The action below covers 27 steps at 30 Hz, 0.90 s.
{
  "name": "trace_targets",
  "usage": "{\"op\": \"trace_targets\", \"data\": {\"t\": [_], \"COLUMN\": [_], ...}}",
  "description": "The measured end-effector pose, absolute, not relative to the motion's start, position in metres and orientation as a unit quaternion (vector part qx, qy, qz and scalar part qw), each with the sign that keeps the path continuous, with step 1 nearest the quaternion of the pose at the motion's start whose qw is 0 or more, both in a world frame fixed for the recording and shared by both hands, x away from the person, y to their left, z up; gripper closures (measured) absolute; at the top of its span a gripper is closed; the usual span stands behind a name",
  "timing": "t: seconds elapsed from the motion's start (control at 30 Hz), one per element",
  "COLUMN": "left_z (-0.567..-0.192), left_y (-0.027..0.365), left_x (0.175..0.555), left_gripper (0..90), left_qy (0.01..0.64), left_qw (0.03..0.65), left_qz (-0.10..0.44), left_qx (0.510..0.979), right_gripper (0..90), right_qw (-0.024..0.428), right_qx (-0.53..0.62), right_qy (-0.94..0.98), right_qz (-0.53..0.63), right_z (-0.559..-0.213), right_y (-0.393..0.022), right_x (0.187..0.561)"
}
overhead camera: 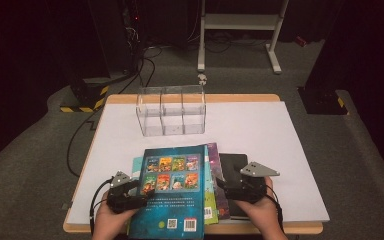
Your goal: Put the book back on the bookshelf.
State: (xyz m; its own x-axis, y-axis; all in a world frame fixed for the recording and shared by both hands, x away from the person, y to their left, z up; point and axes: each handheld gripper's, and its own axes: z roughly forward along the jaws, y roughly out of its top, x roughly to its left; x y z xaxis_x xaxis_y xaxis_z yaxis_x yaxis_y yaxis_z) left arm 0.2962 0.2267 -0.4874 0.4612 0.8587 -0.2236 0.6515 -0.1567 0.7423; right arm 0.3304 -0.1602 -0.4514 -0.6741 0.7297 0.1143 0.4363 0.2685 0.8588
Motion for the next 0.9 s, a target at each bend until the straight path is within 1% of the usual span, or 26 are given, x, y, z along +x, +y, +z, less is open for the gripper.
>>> {"op": "trace_targets", "data": {"t": [0.17, 0.4, 0.57, 0.67, 0.7, 0.9], "left_z": [-0.485, -0.481, -0.483, -0.484, -0.485, -0.484], "left_y": [0.211, 0.194, 0.194, 0.197, 0.200, 0.198], "left_x": [0.301, 0.313, 0.313, 0.312, 0.311, 0.312], "left_gripper": [21.7, 21.8, 21.6, 21.3, 21.5, 22.1], "left_qy": [0.490, 0.469, 0.461, 0.464, 0.464, 0.466], "left_qw": [0.413, 0.417, 0.427, 0.432, 0.435, 0.429], "left_qz": [0.121, 0.114, 0.118, 0.106, 0.095, 0.094], "left_qx": [0.758, 0.770, 0.769, 0.766, 0.765, 0.768], "right_gripper": [16.6, 17.9, 17.4, 18.2, 18.5, 18.2], "right_qw": [0.151, 0.148, 0.136, 0.129, 0.124, 0.107], "right_qx": [0.372, 0.385, 0.388, 0.388, 0.386, 0.384], "right_qy": [0.786, 0.777, 0.779, 0.781, 0.785, 0.795], "right_qz": [0.470, 0.476, 0.473, 0.472, 0.469, 0.457], "right_z": [-0.454, -0.453, -0.455, -0.456, -0.457, -0.462], "right_y": [-0.155, -0.161, -0.159, -0.157, -0.156, -0.147], "right_x": [0.330, 0.331, 0.332, 0.333, 0.333, 0.333]}}
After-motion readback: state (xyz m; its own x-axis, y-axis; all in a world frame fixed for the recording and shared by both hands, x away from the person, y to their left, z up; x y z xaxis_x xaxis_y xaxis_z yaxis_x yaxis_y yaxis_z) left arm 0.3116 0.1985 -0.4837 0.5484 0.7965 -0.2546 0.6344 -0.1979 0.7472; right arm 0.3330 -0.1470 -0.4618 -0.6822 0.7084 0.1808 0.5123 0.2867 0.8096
